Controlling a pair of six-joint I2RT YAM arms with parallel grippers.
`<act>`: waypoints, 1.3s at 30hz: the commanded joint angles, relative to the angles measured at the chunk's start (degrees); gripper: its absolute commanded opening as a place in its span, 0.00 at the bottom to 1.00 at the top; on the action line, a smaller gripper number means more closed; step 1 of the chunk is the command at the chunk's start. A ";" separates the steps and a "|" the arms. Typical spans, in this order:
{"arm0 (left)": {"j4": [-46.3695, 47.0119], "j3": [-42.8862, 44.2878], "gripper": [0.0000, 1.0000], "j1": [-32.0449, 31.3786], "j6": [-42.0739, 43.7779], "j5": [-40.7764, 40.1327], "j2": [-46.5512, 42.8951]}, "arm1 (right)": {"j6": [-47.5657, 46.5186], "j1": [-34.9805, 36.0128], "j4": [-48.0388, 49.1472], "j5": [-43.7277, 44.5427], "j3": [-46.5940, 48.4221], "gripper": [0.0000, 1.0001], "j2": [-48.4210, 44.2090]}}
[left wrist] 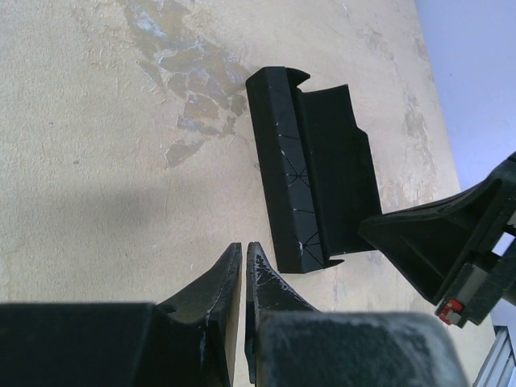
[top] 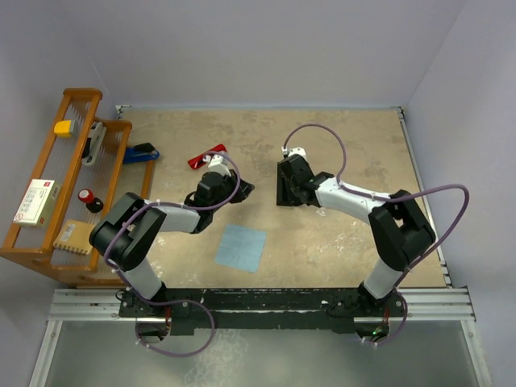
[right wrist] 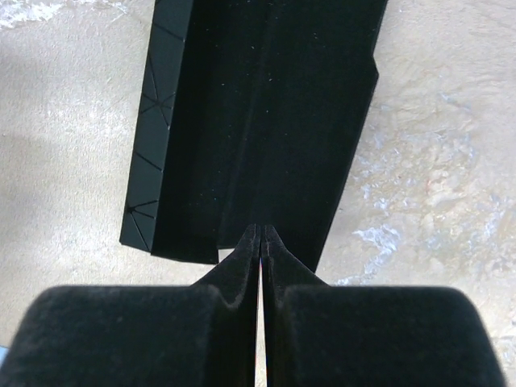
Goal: Organize the sunglasses
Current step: Open the sunglasses case at the center of the board.
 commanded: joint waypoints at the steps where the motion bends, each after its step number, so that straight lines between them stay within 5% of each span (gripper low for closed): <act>1: 1.84 -0.99 0.02 -0.07 1.07 0.48 -2.42 | -0.90 0.73 2.38 -1.37 0.70 0.00 1.13; 39: -3.31 -4.72 0.00 0.19 3.41 -4.52 -10.75 | 3.40 9.49 0.31 -1.52 10.53 0.00 11.30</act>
